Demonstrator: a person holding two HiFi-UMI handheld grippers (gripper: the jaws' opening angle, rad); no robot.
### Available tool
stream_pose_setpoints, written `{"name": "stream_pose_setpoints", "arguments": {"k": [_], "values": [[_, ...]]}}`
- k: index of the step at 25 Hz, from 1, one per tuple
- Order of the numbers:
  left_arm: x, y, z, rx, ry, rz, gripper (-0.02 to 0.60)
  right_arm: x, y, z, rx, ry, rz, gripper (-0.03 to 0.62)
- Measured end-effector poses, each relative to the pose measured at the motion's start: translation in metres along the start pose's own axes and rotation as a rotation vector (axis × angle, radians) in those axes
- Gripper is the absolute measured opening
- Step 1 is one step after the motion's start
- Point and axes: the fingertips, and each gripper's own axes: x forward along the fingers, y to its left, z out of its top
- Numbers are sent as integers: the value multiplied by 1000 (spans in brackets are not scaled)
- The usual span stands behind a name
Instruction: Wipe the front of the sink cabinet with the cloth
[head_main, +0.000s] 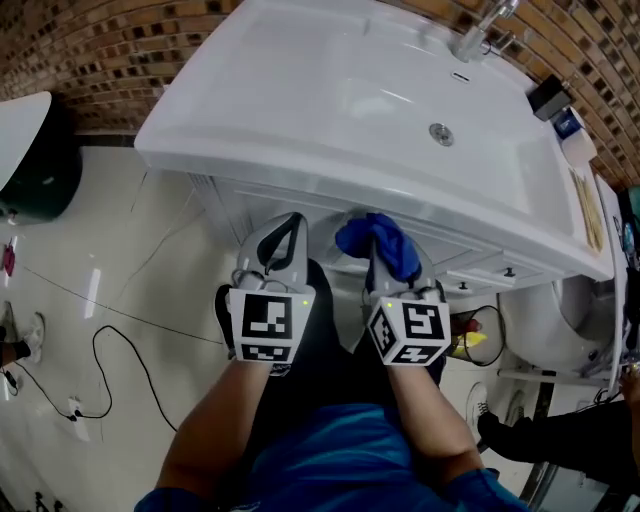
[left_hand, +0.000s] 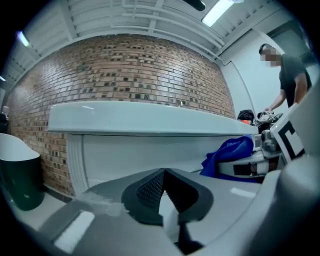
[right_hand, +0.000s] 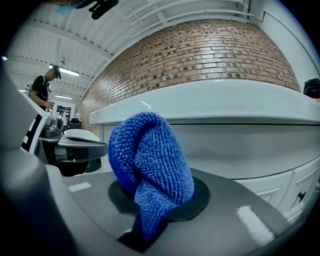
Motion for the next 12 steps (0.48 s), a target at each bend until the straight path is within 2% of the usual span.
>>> {"name": "stream_pose_setpoints", "arguments": {"k": [6,12], "values": [[-44,75,-12,-35,15,157,2,36,86,4,-47,6,160,72],[-97,132,-33,-56,51,269,2,70,163,-1,-90,23,272,72]]}}
